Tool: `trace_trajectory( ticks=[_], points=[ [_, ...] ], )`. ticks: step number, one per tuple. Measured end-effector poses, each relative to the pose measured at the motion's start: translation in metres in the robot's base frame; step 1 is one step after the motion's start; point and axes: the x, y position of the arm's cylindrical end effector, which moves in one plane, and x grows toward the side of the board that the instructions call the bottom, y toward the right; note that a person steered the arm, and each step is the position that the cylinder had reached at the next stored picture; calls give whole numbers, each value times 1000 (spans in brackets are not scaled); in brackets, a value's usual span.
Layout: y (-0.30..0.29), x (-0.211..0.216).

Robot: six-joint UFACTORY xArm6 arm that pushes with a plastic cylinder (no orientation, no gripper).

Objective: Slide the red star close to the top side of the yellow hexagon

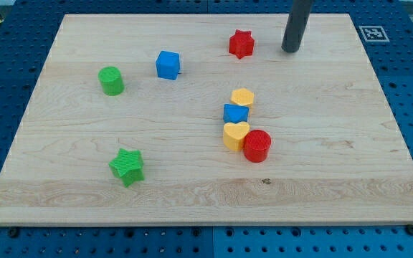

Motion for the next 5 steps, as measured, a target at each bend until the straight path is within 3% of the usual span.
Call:
trace_trajectory(
  ticks=[3,5],
  points=[
    [-57,-57],
    [-78,-47]
  ],
)
